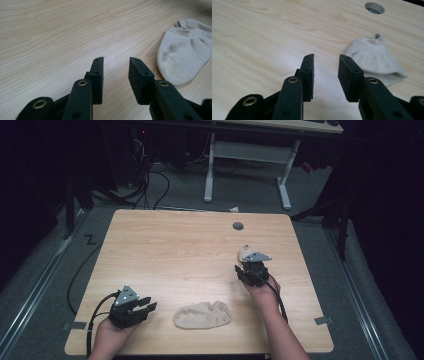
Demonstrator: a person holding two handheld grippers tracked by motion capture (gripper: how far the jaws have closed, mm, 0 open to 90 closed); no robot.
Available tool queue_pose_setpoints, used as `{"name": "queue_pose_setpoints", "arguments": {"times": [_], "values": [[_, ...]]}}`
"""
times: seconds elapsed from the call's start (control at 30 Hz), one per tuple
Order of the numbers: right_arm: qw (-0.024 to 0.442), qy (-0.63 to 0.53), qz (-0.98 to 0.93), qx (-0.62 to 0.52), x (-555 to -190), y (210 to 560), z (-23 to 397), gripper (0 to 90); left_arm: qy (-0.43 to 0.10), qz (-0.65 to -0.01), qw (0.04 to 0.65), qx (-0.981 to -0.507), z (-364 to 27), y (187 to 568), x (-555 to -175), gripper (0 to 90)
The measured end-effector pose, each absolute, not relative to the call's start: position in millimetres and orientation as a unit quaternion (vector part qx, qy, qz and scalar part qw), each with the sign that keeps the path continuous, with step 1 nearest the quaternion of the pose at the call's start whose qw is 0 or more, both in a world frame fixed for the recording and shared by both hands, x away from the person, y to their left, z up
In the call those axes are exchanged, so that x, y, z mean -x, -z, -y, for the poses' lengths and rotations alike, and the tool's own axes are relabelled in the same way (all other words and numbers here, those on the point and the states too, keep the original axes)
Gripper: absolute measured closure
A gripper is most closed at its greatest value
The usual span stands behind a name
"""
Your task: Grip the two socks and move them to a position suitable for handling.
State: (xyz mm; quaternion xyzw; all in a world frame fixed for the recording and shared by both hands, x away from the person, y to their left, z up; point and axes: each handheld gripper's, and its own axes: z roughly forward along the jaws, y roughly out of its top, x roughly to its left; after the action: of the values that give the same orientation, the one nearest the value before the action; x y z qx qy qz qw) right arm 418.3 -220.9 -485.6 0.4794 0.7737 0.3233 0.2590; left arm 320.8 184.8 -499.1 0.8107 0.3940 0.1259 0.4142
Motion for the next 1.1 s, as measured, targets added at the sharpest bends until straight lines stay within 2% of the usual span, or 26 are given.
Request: {"name": "queue_pose_setpoints", "arguments": {"times": [0.23,0.43,0.5,0.6,0.77,1.1], "values": [[0.259,-0.281,-0.771,-0.509,-459.8,494.3,227.8,54.0,-0.128,-0.395,0.417,-0.808,-184.7,498.7,-320.8,65.5],[0.246,-0.259,-0.767,-0.532,-470.2,508.2,241.6,52.6,-0.127,-0.397,0.418,-0.807,-186.2,498.2,-320.7,65.5],[0.236,-0.257,-0.770,-0.534,-470.3,512.0,245.3,54.1,-0.126,-0.398,0.419,-0.806,-186.2,498.5,-320.8,65.5],[0.230,-0.251,-0.780,-0.525,-468.6,514.3,244.6,61.4,-0.126,-0.398,0.417,-0.807,-185.7,498.7,-321.0,65.5],[0.227,-0.251,-0.779,-0.528,-467.8,516.1,243.6,85.0,-0.126,-0.396,0.417,-0.808,-184.7,499.1,-320.7,65.7],[0.260,-0.278,-0.780,-0.496,-452.7,495.7,230.5,87.6,-0.125,-0.399,0.420,-0.805,-185.8,498.4,-321.3,66.7]]}}
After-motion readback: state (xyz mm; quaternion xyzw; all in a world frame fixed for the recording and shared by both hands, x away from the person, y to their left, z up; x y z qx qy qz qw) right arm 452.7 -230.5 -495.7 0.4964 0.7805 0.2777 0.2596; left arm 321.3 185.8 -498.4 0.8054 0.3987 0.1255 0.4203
